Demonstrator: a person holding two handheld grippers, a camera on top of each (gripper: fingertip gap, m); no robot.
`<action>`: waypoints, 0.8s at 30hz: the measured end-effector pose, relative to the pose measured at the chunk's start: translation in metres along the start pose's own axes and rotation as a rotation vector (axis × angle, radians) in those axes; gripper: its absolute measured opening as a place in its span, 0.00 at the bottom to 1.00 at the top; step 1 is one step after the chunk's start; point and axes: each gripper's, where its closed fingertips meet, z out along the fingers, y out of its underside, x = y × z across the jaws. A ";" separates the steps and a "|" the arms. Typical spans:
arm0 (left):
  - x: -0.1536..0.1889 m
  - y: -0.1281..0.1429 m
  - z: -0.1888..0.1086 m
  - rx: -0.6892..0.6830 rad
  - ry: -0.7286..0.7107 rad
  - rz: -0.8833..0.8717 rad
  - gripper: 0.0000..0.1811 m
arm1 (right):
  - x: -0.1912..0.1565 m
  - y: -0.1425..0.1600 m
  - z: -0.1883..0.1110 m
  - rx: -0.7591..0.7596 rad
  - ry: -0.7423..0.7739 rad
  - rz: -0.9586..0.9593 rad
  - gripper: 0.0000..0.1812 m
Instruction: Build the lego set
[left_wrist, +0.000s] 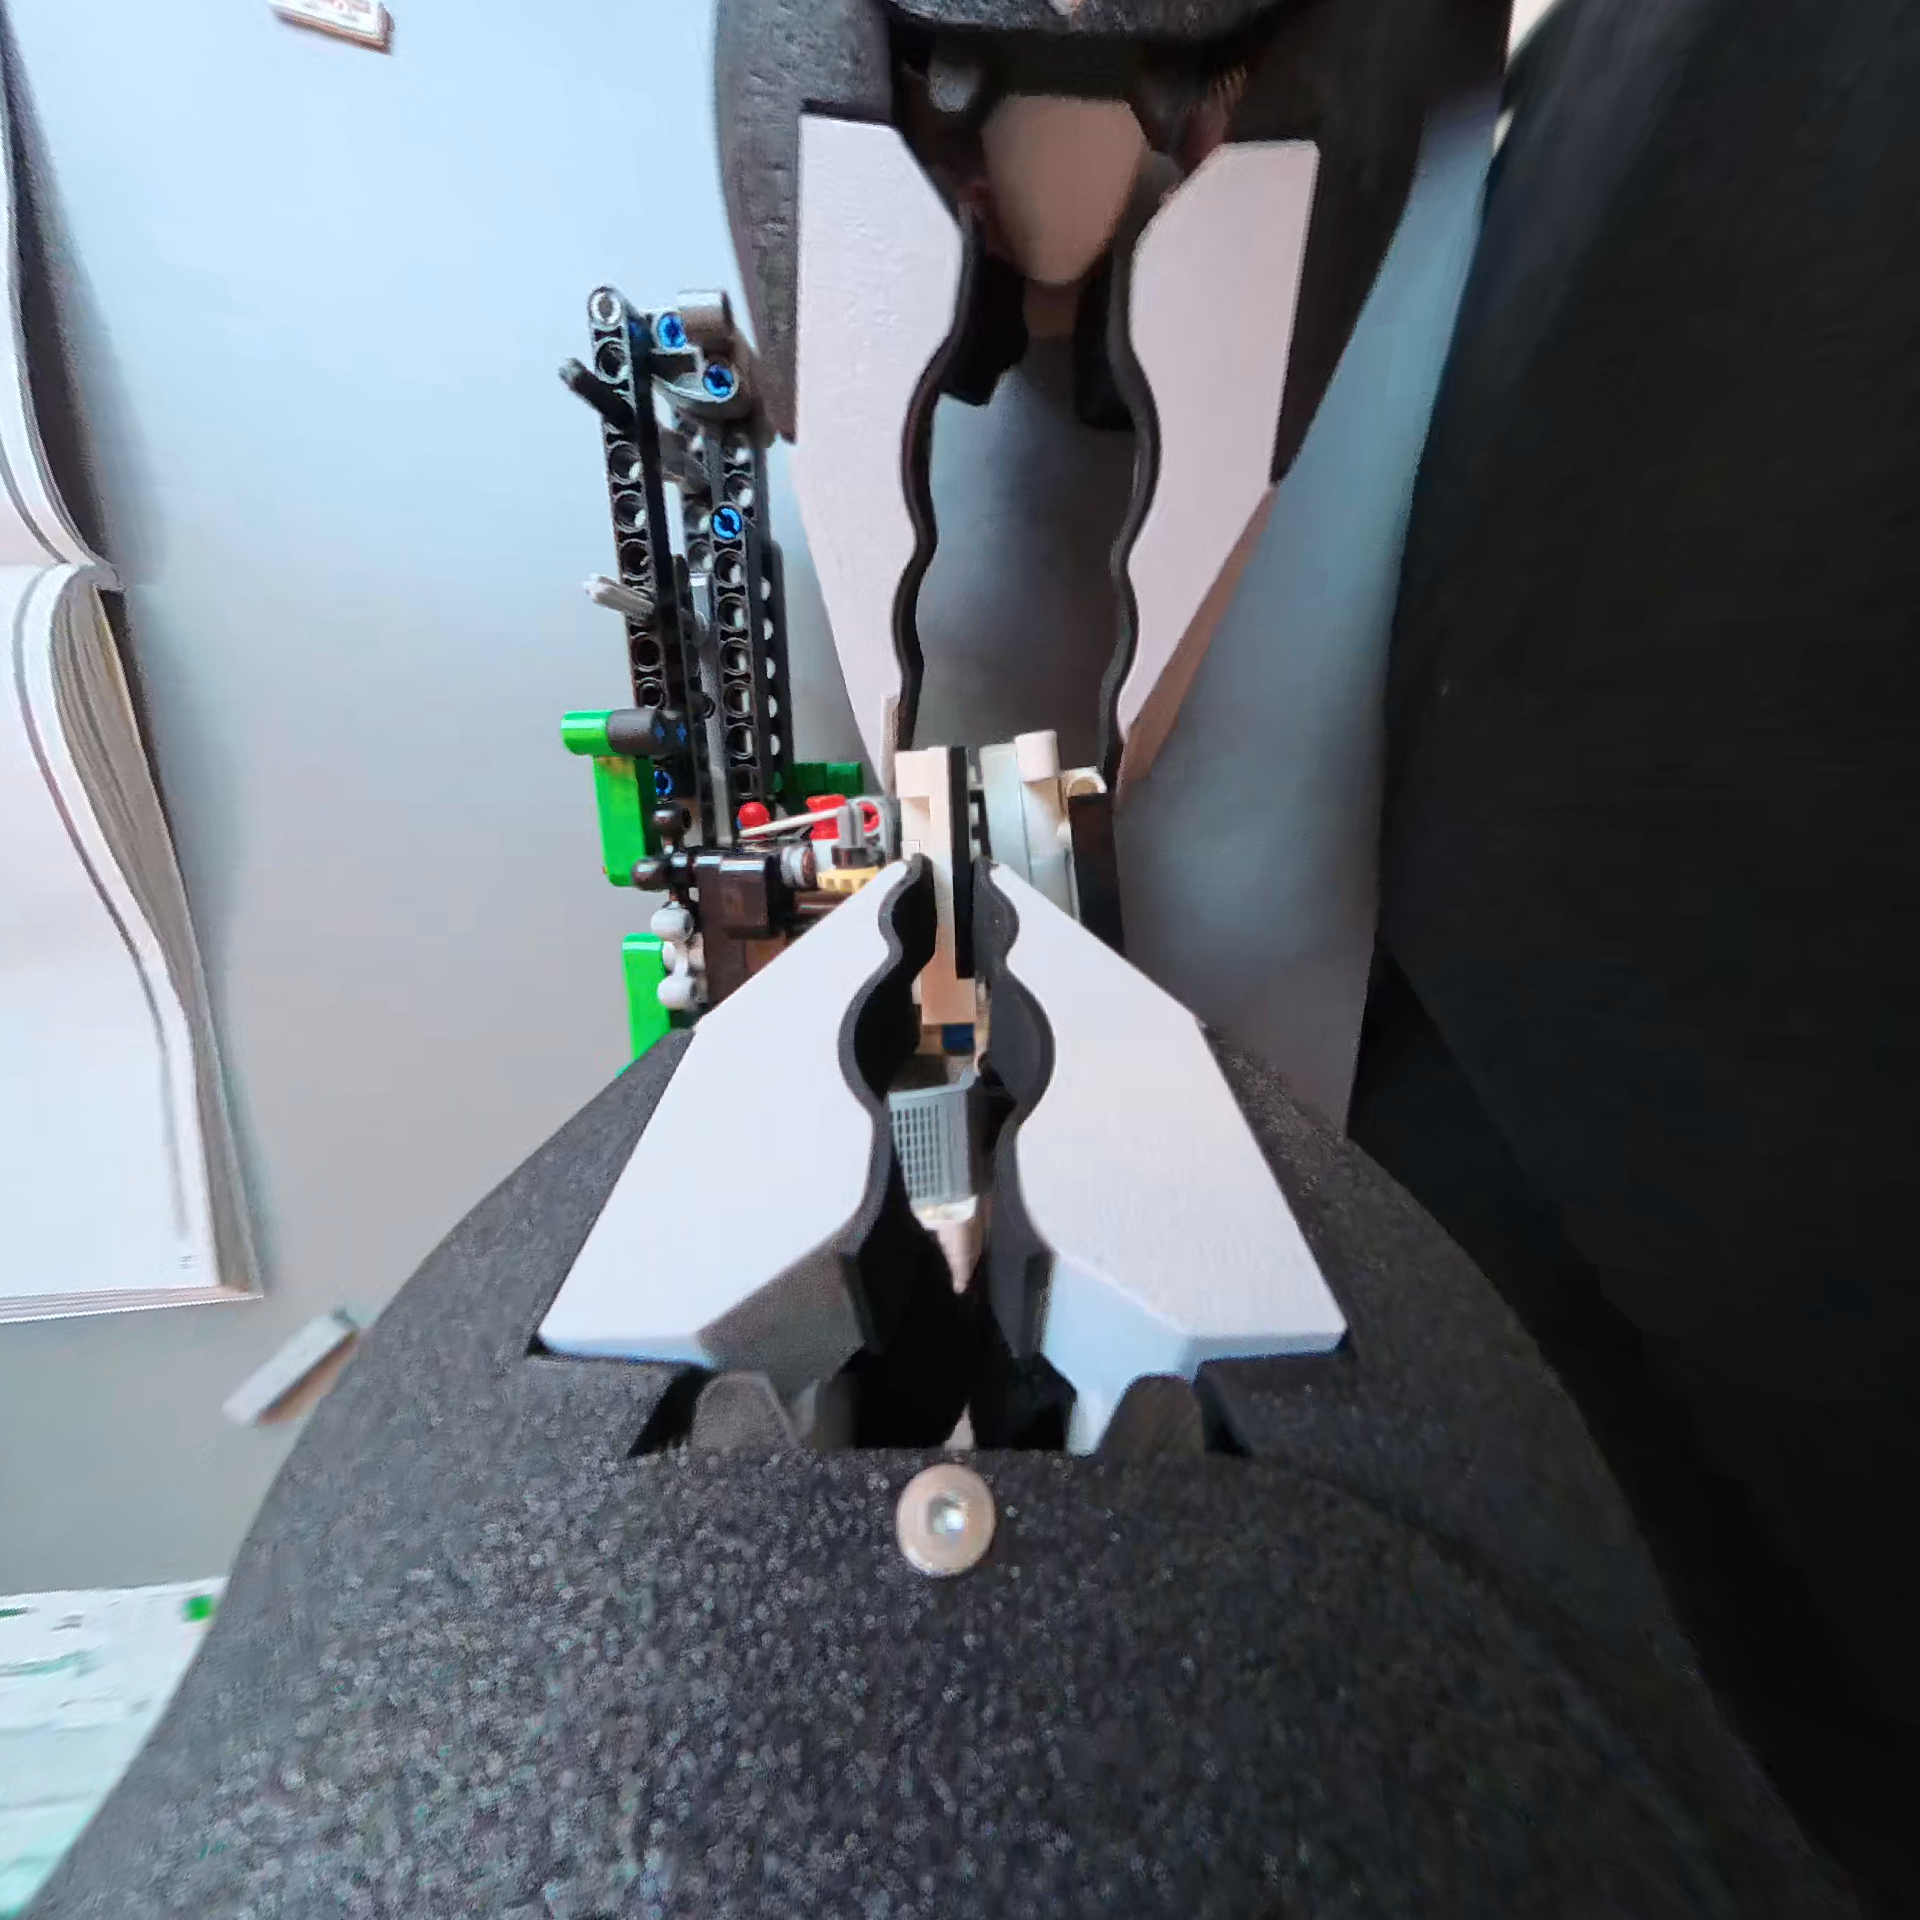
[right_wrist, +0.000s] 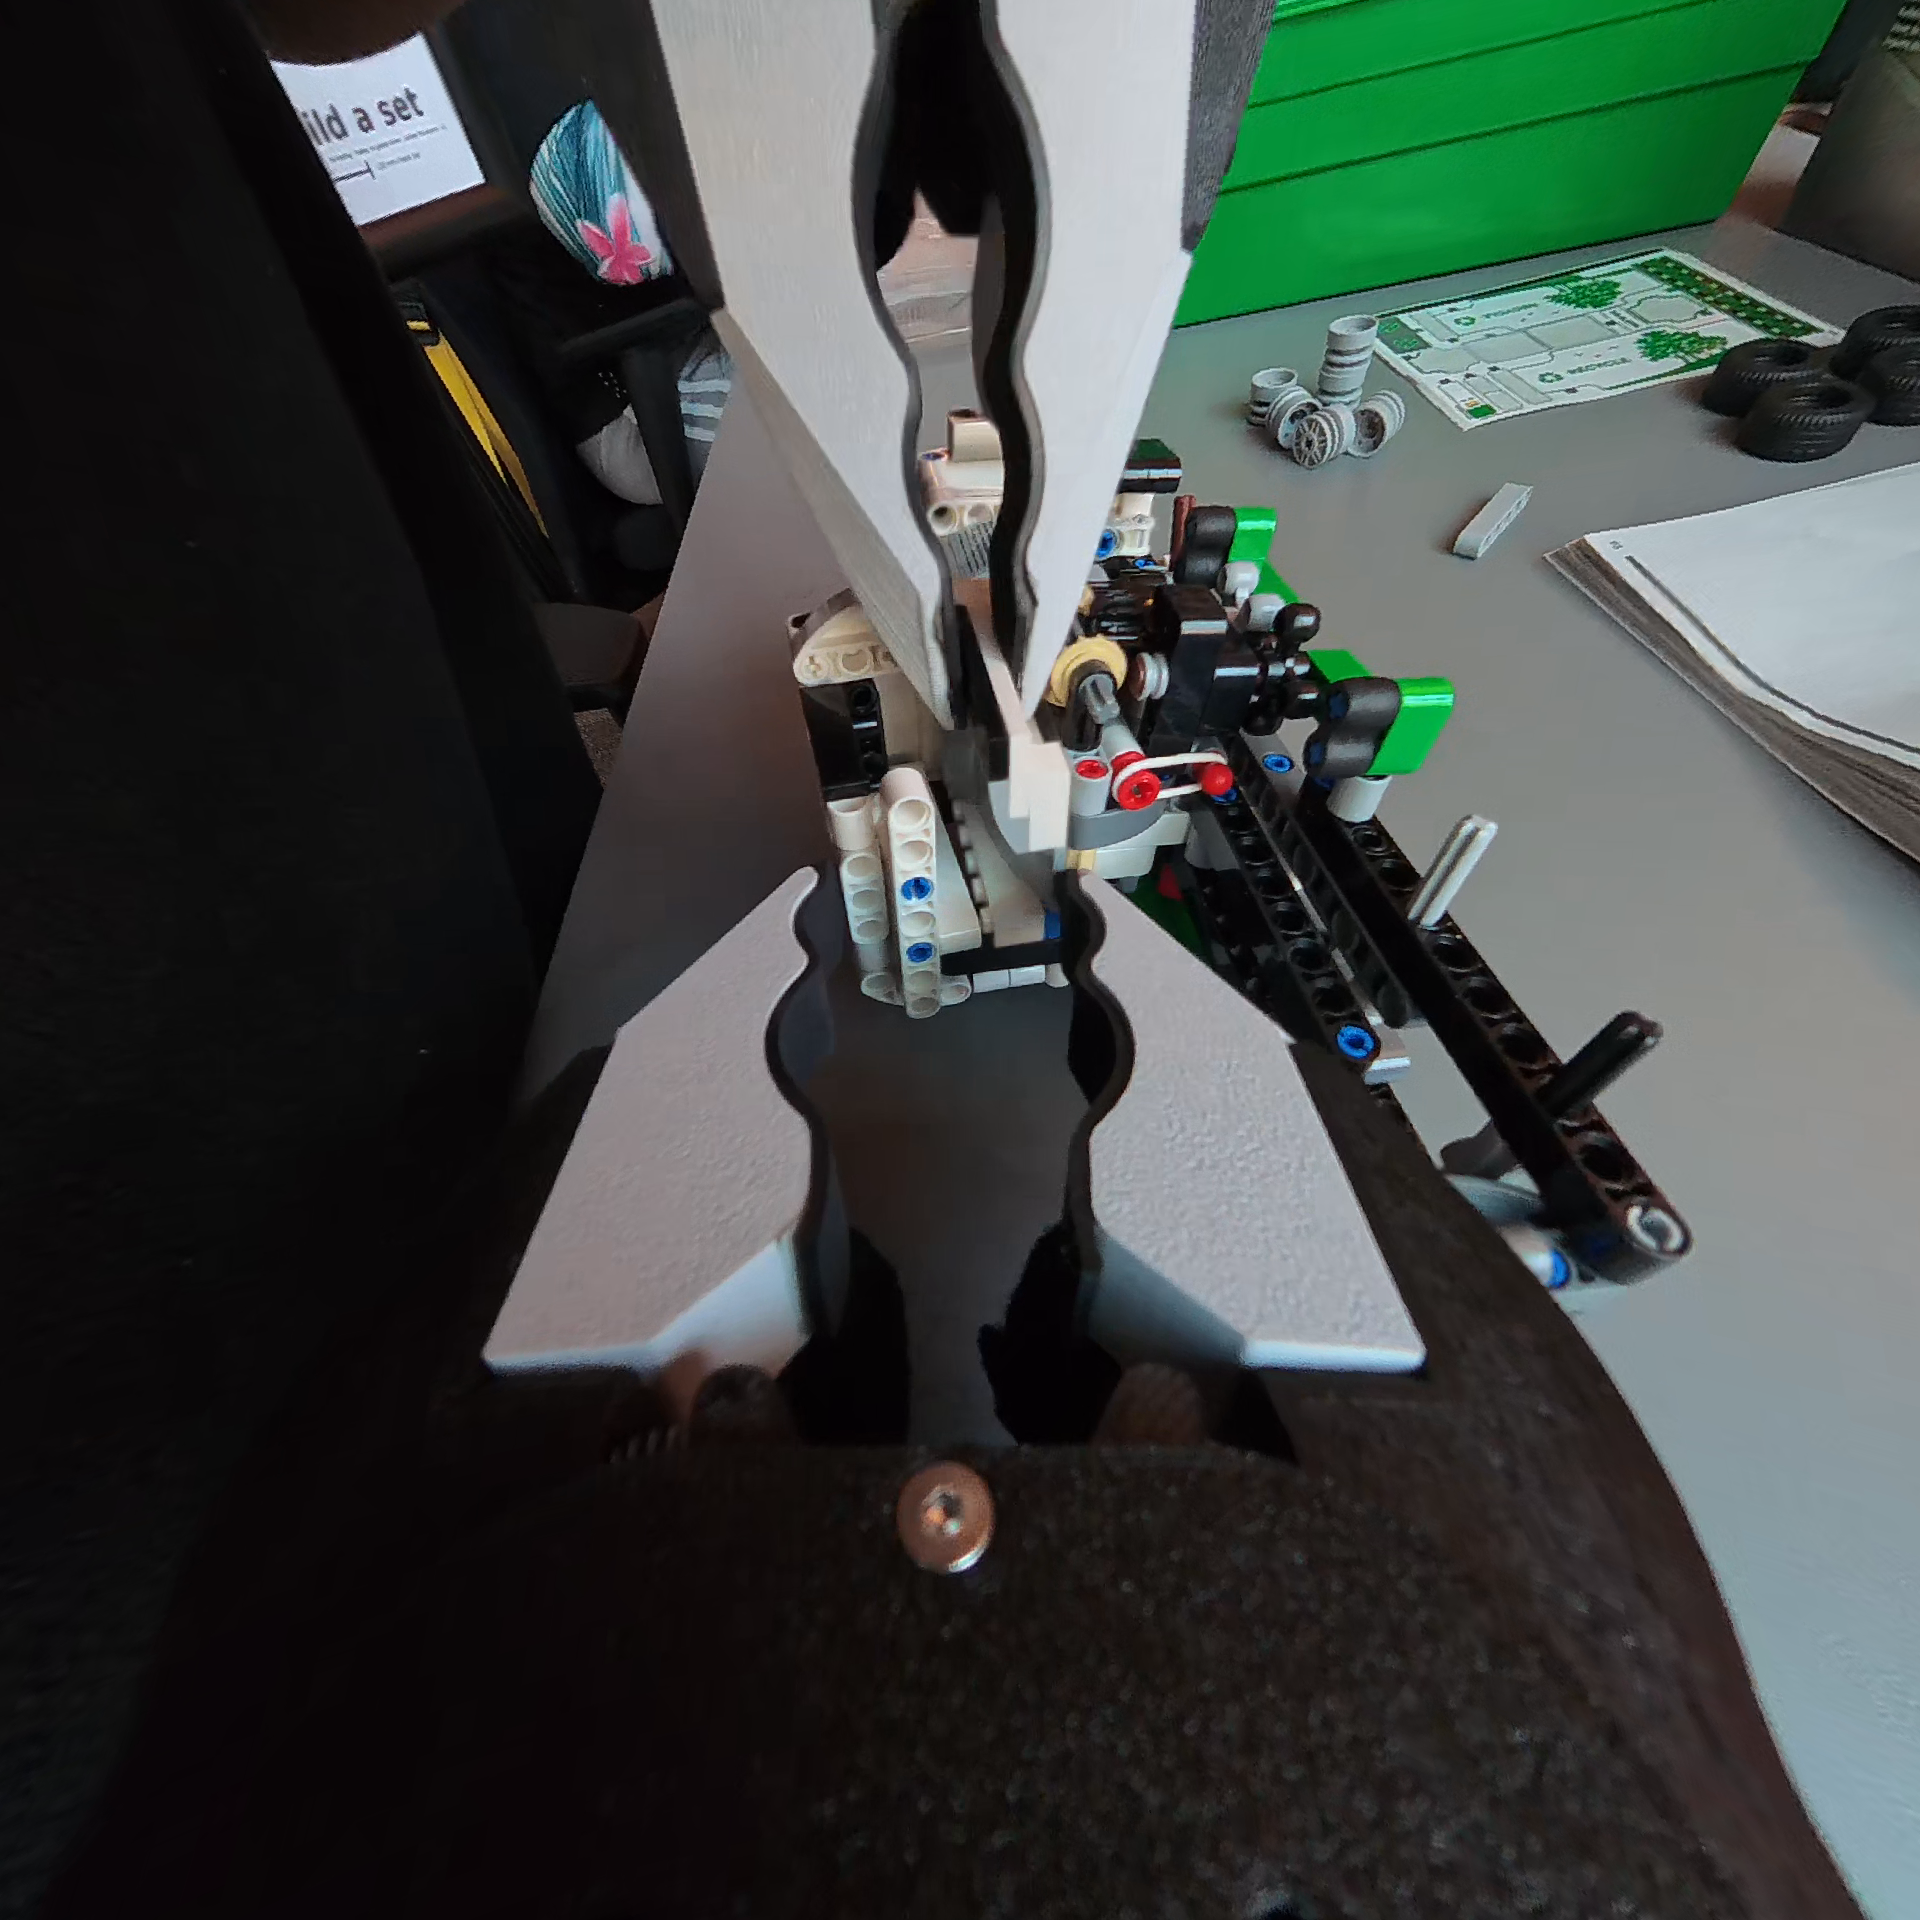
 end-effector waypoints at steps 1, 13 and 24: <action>0.000 -0.001 0.001 0.015 0.012 -0.041 0.03 | 0.000 0.000 0.000 0.002 -0.002 0.002 0.22; 0.002 0.002 -0.001 -0.033 0.052 -0.113 0.03 | -0.002 0.000 0.005 -0.009 -0.016 0.007 0.22; 0.003 0.002 -0.003 -0.027 0.073 -0.138 0.03 | -0.004 0.001 0.011 -0.037 -0.054 0.004 0.22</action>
